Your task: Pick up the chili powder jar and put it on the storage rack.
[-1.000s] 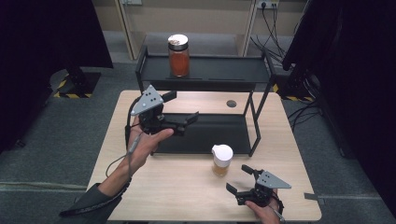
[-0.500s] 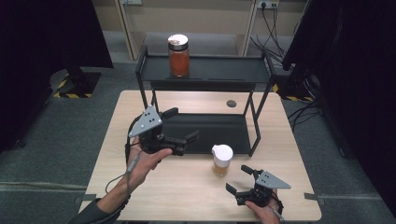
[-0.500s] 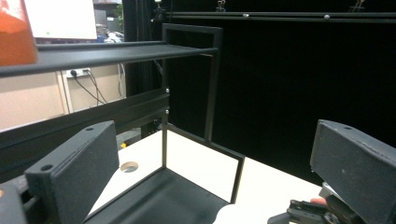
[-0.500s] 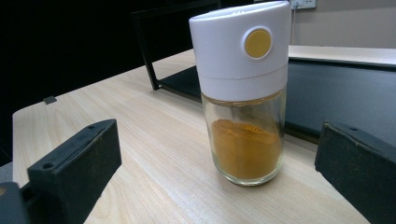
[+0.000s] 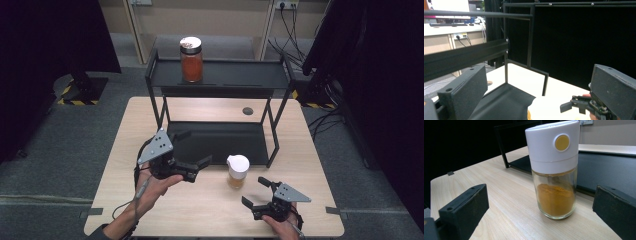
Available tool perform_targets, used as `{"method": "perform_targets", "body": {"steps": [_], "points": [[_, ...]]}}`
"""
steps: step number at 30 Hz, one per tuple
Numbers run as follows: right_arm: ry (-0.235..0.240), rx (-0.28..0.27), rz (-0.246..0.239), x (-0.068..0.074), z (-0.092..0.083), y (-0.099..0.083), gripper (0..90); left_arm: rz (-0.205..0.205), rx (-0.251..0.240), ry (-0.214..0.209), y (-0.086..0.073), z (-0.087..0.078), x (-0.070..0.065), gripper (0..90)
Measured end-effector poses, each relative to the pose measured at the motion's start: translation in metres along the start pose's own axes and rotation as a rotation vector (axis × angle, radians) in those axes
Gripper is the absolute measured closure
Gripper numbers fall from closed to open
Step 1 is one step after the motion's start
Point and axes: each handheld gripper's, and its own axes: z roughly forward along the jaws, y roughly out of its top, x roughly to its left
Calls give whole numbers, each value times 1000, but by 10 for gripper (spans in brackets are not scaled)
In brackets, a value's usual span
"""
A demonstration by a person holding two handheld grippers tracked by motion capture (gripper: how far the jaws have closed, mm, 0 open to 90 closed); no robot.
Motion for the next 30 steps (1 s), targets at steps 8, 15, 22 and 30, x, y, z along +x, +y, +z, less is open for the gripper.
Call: {"method": "perform_targets", "body": {"steps": [8, 15, 22, 30], "points": [[-2, -1, 0, 0, 0, 0, 7, -7, 15, -8, -25, -6, -2, 4], [-2, 0, 1, 0, 0, 0, 7, -31, 18, 2, -48, -11, -1, 3], [-2, 1, 2, 0, 0, 0, 7, -31, 24, 4, -67, -13, -3, 3], [-2, 2, 2, 0, 0, 0, 7, -20, 26, 4, -87, -15, -6, 3]]}}
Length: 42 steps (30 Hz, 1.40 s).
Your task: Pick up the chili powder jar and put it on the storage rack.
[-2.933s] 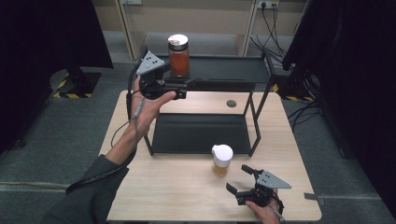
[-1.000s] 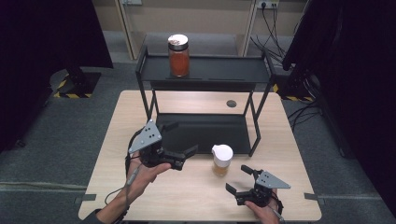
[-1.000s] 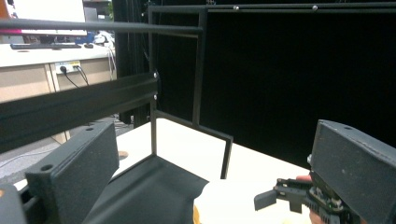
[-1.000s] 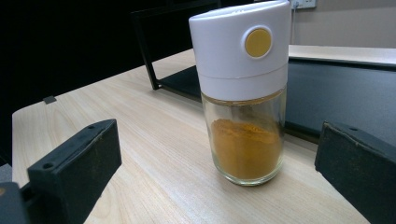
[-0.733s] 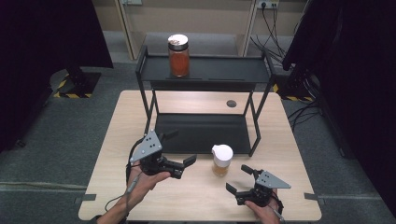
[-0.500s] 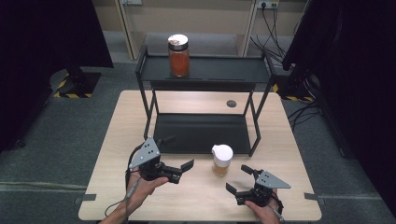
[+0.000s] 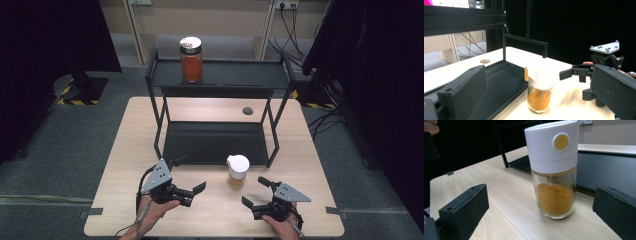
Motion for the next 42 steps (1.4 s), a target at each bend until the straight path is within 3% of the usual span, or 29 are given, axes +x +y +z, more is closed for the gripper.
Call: {"method": "perform_targets", "body": {"steps": [13, 23, 31, 42], "points": [[2, 1, -3, 0, 0, 0, 7, -25, -10, -3, -35, -6, 1, 3], [3, -1, -4, 0, 0, 0, 7, -16, -20, 7, -55, -8, 0, 3], [3, -2, -4, 0, -1, 0, 7, -4, -18, 14, -65, -8, -1, 4], [6, -5, -8, 0, -1, 0, 7, -17, -4, 18, -75, -10, -1, 5]]}}
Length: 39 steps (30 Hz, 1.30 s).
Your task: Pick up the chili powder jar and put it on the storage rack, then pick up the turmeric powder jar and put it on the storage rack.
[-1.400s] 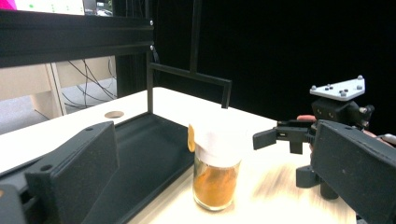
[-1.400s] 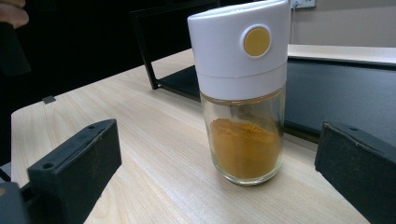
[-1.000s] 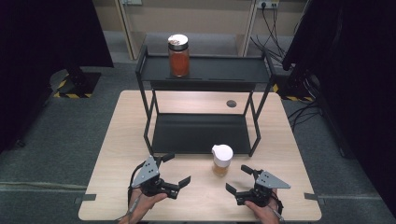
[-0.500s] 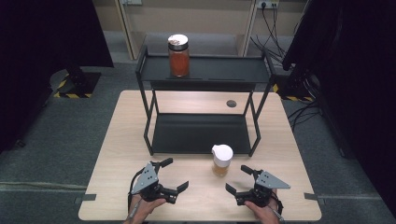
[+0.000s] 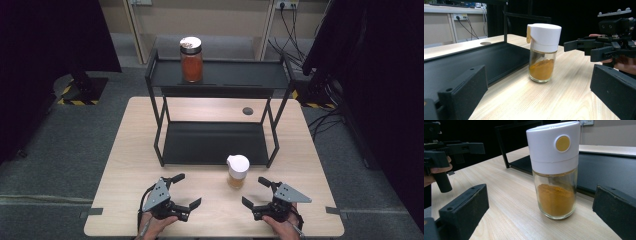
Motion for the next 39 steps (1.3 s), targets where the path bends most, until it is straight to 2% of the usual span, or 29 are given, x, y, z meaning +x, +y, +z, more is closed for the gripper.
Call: {"method": "perform_targets", "body": {"steps": [39], "points": [[-7, -4, 1, -1, 0, 0, 7, -26, 12, 17, -8, -3, -1, 5]]}}
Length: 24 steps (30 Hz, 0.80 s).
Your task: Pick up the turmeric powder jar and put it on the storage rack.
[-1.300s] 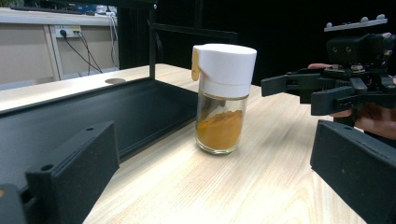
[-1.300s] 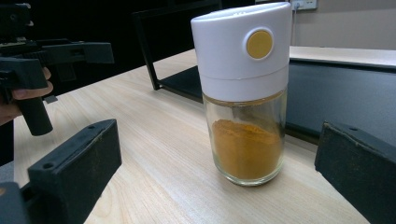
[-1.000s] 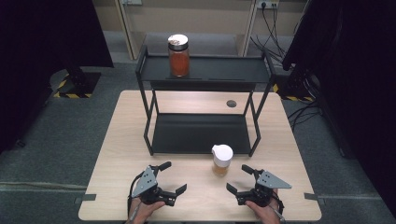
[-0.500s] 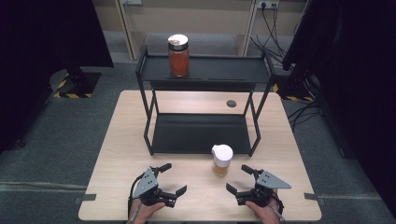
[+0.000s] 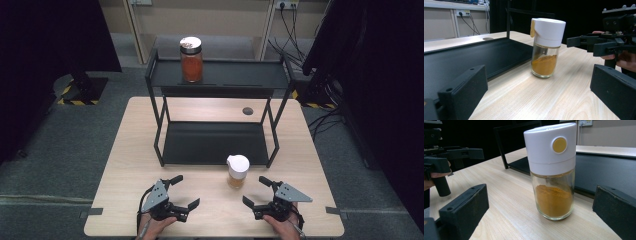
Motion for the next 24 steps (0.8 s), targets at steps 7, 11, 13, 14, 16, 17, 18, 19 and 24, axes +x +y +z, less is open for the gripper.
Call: {"method": "perform_targets", "body": {"steps": [7, 11, 13, 14, 16, 17, 18, 19, 24], "points": [[-14, -2, -3, 1, 3, 0, 7, 3, 0, 2, -1, -1, -1, 7], [-26, -3, -4, 2, 5, 1, 7, 0, -3, 3, -1, -1, -1, 7], [-36, -5, -6, 2, 7, 1, 7, 1, -1, 3, -1, -1, 0, 7], [-39, -4, -6, 2, 7, 2, 7, 2, 0, 3, -1, -1, 0, 7], [-48, -7, -8, 2, 9, 3, 7, 3, 1, 3, -1, -1, 0, 8], [-51, -8, -10, 1, 10, 4, 7, 4, 0, 3, -1, -1, -1, 8], [-53, -9, -12, 0, 11, 4, 7, 6, -1, 3, -1, -1, -1, 8], [-54, -11, -13, 0, 12, 5, 7, 7, -1, 3, -1, -1, -1, 8], [-55, -5, -26, 0, 23, 9, 7, 7, 0, -1, -1, -1, 0, 9]]}}
